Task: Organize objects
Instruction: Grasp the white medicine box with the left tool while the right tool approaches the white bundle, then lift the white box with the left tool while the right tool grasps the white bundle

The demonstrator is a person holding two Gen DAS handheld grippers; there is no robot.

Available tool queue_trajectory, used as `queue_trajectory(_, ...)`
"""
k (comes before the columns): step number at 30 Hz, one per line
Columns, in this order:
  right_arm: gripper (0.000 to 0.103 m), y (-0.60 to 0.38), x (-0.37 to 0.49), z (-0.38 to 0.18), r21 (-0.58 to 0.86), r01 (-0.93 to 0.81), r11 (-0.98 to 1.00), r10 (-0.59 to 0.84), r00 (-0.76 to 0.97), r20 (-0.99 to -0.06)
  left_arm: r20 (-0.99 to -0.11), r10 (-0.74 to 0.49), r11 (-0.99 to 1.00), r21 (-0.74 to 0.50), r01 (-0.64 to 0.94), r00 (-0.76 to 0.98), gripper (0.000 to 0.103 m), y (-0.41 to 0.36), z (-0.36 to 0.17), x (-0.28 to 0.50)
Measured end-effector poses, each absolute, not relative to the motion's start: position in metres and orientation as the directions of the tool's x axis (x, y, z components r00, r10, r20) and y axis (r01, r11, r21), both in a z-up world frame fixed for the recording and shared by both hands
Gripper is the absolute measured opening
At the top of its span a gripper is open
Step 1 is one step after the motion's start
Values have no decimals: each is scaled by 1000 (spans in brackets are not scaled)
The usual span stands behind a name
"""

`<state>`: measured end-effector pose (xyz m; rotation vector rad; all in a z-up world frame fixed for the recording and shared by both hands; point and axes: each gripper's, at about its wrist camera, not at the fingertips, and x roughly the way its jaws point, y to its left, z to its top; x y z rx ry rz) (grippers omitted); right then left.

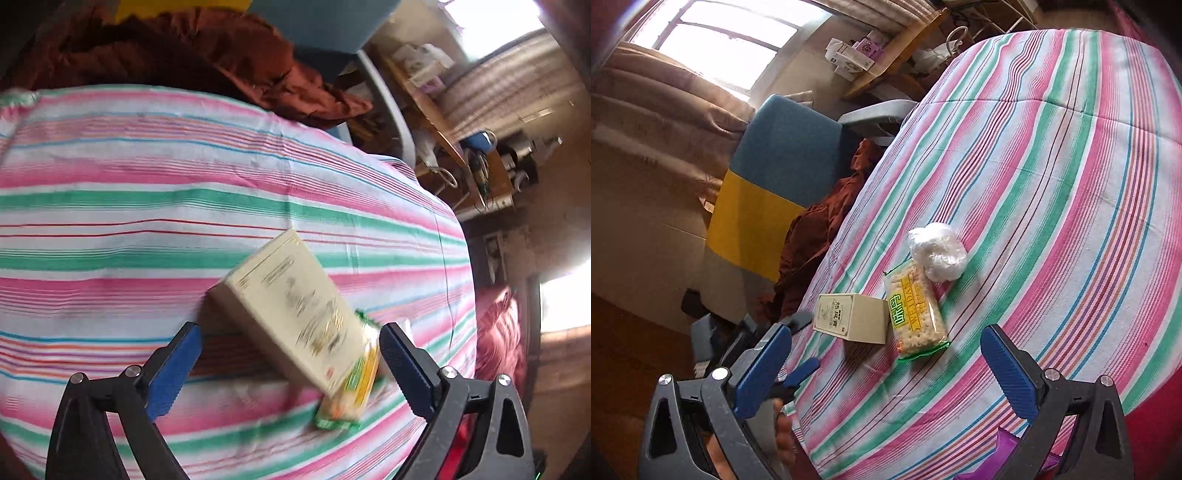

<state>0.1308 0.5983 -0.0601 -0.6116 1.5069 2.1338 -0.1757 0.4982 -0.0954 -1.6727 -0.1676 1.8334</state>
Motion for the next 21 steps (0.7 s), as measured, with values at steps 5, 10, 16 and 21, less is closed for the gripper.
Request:
queue_trajectory(5, 103, 601, 139, -58, 764, -582, -278, 142, -812, -566, -868, 495, -810, -478, -340, 42, 99, 532, -116, -184)
queue_trajectory(10, 103, 608, 145, -64, 780, -583, -229, 148, -813, -564, -913, 407, -791, -345, -506, -15, 81, 541, -116, -164)
queue_trajectory(16, 103, 608, 138, -67, 770, -590, -242, 115, -806, -581, -904, 426, -712, -322, -624, -20, 63, 510, -111, -143)
queue_trajectory(21, 103, 607, 133, -68, 743, -613, -268, 112, -786, -608, -905, 424, -678, -288, -676, -39, 61, 469, -106, -118)
